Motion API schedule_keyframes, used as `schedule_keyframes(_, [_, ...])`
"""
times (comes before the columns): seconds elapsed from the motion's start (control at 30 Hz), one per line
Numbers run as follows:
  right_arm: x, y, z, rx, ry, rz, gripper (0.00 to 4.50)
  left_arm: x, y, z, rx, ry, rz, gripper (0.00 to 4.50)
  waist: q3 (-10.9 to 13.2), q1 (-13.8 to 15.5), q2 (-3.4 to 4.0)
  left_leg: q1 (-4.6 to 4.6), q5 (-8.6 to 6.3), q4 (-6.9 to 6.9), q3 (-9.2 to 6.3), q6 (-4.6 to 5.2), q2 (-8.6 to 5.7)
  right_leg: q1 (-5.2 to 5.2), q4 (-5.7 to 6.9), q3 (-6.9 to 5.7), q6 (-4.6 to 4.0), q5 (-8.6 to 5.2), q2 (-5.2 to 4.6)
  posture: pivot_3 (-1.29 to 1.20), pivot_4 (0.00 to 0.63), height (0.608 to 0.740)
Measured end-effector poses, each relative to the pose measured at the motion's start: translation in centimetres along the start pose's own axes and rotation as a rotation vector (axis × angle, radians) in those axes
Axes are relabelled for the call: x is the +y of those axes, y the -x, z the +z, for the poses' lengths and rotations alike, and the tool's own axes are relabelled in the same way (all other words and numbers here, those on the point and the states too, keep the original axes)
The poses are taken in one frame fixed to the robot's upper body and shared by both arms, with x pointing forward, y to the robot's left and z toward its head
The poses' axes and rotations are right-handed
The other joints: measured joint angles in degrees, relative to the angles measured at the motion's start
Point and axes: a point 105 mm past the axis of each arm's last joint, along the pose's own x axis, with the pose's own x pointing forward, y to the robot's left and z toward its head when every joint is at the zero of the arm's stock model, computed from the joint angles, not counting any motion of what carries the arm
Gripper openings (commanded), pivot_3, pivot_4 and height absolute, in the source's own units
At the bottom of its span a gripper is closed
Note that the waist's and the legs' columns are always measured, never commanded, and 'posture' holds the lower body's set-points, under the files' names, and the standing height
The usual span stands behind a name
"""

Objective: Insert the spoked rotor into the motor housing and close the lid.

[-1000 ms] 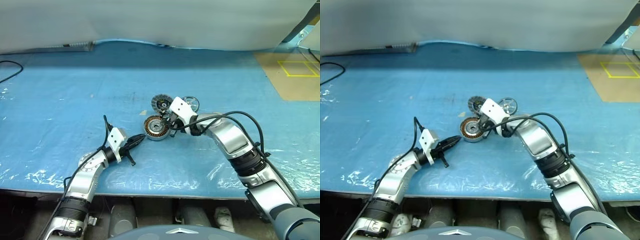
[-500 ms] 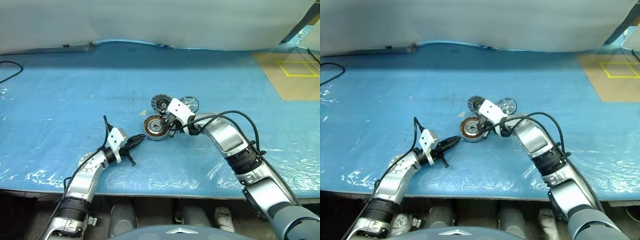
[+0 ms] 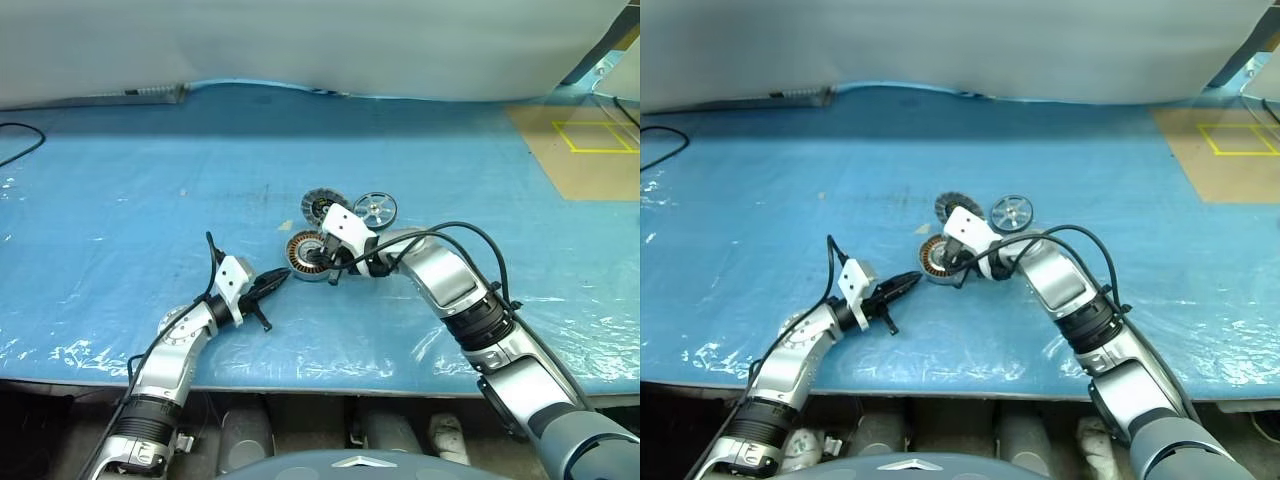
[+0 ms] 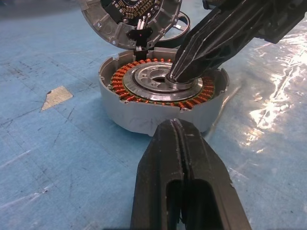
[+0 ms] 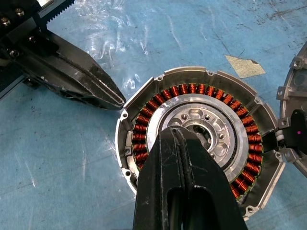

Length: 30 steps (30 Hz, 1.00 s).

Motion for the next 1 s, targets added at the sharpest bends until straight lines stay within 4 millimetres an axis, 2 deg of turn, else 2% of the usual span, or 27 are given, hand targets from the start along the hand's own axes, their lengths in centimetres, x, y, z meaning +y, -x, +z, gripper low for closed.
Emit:
schedule_keyframes(0.83, [-0.81,-0.59,0.26,-0.004,0.009,-0.058,0.0,0.0,0.02,-0.11,0.004,0.0,0.005,0.05,0.0,-0.02,0.0,0.04,0.0,0.04,0.0,0.0,-0.02,0.0,0.05,0.03,0.0,0.0,0.0,0.0,0.15,0.74])
schedule_keyframes(1.0, [-1.01,-0.19,-0.05,0.012,0.014,-0.061,0.0,-0.02,-0.01,-0.13,0.004,0.001,0.005,0.05,0.0,0.01,0.0,0.03,0.0,0.03,0.0,0.0,-0.02,0.01,0.05,0.04,0.0,0.0,-0.01,0.0,0.15,0.74])
